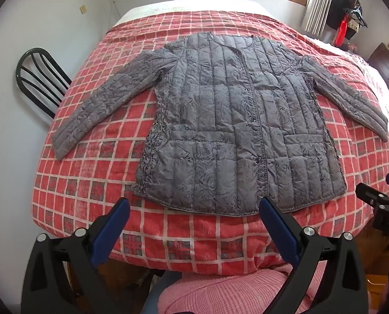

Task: Fold large clothes

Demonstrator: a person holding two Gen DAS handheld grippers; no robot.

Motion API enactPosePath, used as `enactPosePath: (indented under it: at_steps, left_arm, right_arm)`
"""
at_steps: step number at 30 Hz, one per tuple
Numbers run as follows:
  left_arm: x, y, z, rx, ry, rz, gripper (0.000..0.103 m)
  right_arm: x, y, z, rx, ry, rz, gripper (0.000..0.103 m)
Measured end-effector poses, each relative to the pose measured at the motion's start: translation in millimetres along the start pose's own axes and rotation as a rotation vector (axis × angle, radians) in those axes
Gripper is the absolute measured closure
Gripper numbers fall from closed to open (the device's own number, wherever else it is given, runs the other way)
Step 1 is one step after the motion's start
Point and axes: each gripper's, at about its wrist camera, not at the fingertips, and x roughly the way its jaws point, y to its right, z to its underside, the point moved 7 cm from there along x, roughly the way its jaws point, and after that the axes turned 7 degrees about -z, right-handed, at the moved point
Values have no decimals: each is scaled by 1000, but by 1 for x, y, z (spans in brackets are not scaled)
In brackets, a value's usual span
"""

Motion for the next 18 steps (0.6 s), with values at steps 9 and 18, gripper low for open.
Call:
enactPosePath:
  at_steps: [9,18]
  left_arm:
    - [0,0,0,-1,0,-3,4]
    - [0,0,0,-1,2,-3,4]
  right_arm:
    - [0,0,-1,1,3,1,3]
    - [0,0,-1,0,4,2,3]
